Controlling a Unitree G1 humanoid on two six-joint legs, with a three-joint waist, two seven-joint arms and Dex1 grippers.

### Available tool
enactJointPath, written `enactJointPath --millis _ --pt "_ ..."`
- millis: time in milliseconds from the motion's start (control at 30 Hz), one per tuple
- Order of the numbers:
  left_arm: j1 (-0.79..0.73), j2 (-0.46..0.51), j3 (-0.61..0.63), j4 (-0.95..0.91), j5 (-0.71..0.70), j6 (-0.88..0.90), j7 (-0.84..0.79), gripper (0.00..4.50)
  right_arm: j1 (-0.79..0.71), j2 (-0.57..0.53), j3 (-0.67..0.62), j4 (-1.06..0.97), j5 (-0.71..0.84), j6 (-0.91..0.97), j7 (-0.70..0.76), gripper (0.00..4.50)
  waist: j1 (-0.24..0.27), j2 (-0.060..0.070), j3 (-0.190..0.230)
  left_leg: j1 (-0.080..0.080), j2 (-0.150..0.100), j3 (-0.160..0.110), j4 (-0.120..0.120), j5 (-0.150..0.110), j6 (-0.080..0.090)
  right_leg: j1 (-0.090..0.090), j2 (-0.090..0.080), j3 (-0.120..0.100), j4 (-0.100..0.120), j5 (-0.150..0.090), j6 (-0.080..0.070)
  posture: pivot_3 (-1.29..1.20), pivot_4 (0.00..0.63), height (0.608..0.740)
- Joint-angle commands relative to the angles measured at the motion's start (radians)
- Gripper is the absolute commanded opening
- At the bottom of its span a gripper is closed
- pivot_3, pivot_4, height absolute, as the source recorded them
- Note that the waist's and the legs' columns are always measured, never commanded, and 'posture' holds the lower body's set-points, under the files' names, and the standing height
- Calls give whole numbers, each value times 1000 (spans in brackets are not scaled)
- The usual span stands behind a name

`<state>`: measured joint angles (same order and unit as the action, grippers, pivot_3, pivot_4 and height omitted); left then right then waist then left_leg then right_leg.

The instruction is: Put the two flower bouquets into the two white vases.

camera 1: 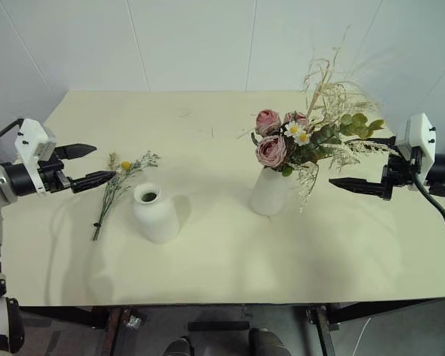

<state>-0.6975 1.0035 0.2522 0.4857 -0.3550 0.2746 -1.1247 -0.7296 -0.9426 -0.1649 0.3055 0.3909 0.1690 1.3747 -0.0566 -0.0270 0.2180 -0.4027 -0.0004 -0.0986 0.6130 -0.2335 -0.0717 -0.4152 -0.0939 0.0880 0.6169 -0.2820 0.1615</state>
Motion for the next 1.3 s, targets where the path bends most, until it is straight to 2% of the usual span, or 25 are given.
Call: enactJointPath --millis 33,233,333,500,700,867,1100,1300 --pt "-38 51 -8 2 23 57 11 4500 26 -7 -33 -33 -11 -89 -18 4487 -1 0 0 0 0 0 0 0 0 0 0 0 1 0 0 0 150 740" --pt "-35 98 -22 -30 28 189 16 4500 88 -1 -38 -10 -37 -173 -51 4487 -2 0 0 0 0 0 0 0 0 0 0 0 1 0 0 0 150 740" --pt "-1 141 -42 -56 41 292 14 4500 114 -5 -63 -29 0 -151 -54 4487 -3 0 0 0 0 0 0 0 0 0 0 0 2 0 0 0 150 740" --pt "22 189 -92 -60 81 379 13 4500 186 -21 -106 -235 143 -6 -39 4487 -2 1 0 1 0 0 0 0 0 0 0 0 3 -1 -1 0 150 740" --pt "-39 187 -198 -41 137 453 -15 4500 368 -42 -194 -577 372 249 -82 4487 10 0 0 1 0 -2 1 0 0 1 0 0 4 -2 -1 0 150 740" --pt "-99 179 -262 23 181 449 -40 4500 444 -14 -229 -738 469 322 -152 4487 9 -1 -1 1 0 -2 1 0 0 1 0 0 4 -2 -1 0 150 740" --pt "-161 159 -319 106 233 438 -59 4500 400 73 -211 -797 517 301 -257 4487 3 -3 -1 1 0 -1 1 0 0 1 0 0 4 -2 -1 0 150 740" --pt "-100 129 -306 20 236 603 34 4500 338 127 -164 -776 560 311 -277 4487 4 -3 -1 1 0 -2 1 0 0 1 0 0 4 -2 -1 0 150 740"
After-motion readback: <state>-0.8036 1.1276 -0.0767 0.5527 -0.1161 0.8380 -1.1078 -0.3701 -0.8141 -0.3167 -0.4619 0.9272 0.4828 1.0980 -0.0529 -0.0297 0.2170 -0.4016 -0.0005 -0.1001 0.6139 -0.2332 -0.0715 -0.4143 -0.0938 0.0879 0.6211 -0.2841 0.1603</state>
